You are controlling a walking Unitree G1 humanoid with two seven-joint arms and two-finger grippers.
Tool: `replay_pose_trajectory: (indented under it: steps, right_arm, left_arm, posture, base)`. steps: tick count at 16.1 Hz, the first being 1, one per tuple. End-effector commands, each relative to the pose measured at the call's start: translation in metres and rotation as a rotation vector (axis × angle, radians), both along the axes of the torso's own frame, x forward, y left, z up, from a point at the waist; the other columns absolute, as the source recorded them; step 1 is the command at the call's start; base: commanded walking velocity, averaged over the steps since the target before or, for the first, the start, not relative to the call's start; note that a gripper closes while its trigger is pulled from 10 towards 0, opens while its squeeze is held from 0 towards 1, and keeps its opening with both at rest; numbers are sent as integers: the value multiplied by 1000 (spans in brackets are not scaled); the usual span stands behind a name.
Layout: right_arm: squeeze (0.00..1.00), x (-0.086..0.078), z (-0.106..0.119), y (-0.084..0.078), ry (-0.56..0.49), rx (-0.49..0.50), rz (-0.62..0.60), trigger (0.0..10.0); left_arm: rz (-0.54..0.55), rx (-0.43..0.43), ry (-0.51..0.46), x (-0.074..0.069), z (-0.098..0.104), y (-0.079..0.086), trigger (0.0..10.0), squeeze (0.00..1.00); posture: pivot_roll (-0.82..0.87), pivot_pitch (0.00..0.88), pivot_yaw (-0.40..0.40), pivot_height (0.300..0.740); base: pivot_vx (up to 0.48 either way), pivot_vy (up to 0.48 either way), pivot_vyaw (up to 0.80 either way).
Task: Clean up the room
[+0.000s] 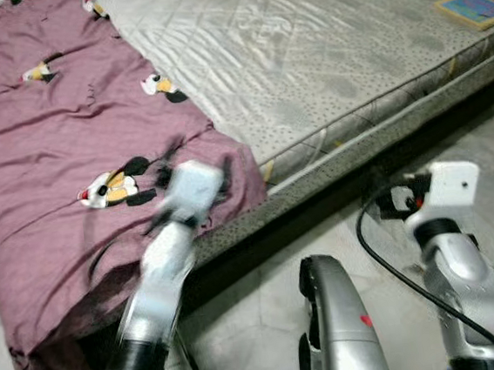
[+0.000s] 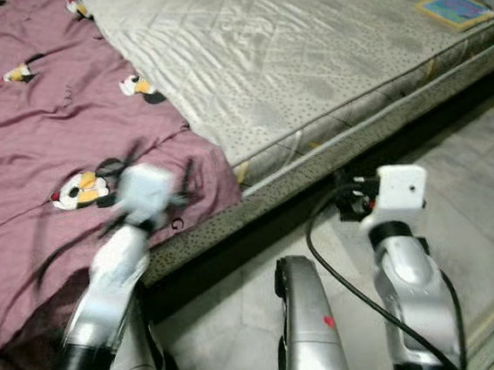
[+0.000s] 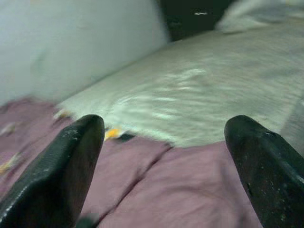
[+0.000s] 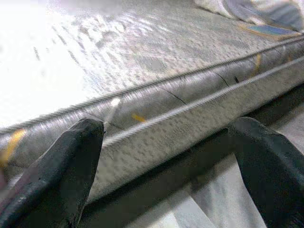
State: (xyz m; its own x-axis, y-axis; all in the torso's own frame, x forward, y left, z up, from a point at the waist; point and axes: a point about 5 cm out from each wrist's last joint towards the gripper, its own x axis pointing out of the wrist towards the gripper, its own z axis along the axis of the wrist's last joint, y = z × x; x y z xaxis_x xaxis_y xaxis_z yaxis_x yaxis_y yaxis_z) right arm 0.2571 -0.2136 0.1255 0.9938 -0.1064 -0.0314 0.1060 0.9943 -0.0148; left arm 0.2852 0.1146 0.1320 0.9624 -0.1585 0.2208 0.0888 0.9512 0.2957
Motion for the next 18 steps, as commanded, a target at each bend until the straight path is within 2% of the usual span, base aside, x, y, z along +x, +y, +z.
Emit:
replay_pose_trajectory:
  steps: [1, 2, 3, 4, 5, 7, 9, 13, 14, 16, 18]
  right_arm:
    - [0, 1, -4, 3, 4, 14, 7, 10000]
    - [0, 3, -7, 7, 5, 24, 13, 10000]
    - [0, 4, -8, 7, 4, 27, 12, 10000]
    - [0, 11, -8, 12, -11, 64, 11, 10000]
    - [0, 15, -6, 15, -27, 79, 13, 10000]
    - [0, 23, 2, 17, -77, 98, 22, 10000]
    - [0, 27, 6, 19, -109, 130, 41, 10000]
    - [0, 36, 14, 22, -139, 144, 64, 10000]
    - [0, 36, 16, 22, -146, 150, 68, 10000]
    - [0, 34, 13, 21, -138, 141, 68, 10000]
    - [0, 28, 7, 21, -120, 129, 67, 10000]
  left_arm:
    - [59, -69, 36, -11, -4, 13, 10000, 0]
    - [71, -107, 61, -28, -11, 22, 10000, 0]
    - [78, -104, 64, -31, -11, 24, 10000, 0]
    - [129, -142, 63, -34, -8, 40, 10000, 0]
    - [147, -179, 74, -36, -6, 48, 10000, 0]
    - [75, -221, 110, -43, -9, 46, 10000, 0]
    - [9, -204, 111, -45, -8, 36, 10000, 0]
    - [-6, -185, 106, -38, 0, 35, 10000, 0]
    - [-39, -173, 105, -41, 1, 29, 10000, 0]
    - [-53, -180, 127, -46, -3, 26, 10000, 0]
    - [-35, -185, 142, -43, -5, 31, 10000, 0]
  posture:
    - [-22, 0, -15, 490]
    - [-10, 0, -16, 490]
    - [-7, 0, -17, 490]
    - [9, 0, -15, 490]
    - [13, 0, -12, 490]
    - [21, 0, -7, 490]
    - [28, 0, -4, 490]
    - [23, 0, -1, 535]
    - [18, 0, 0, 550]
    - [9, 0, 4, 574]
    - [1, 0, 13, 603]
  base:
    - [0, 0, 0]
    - [0, 0, 0]
    - [0, 0, 0]
    - [0, 0, 0]
    - [0, 0, 0]
    - [0, 0, 0]
    - [0, 0, 0]
    - [0, 0, 0]
    - [0, 0, 0]
    - [0, 0, 0]
    - [0, 0, 0]
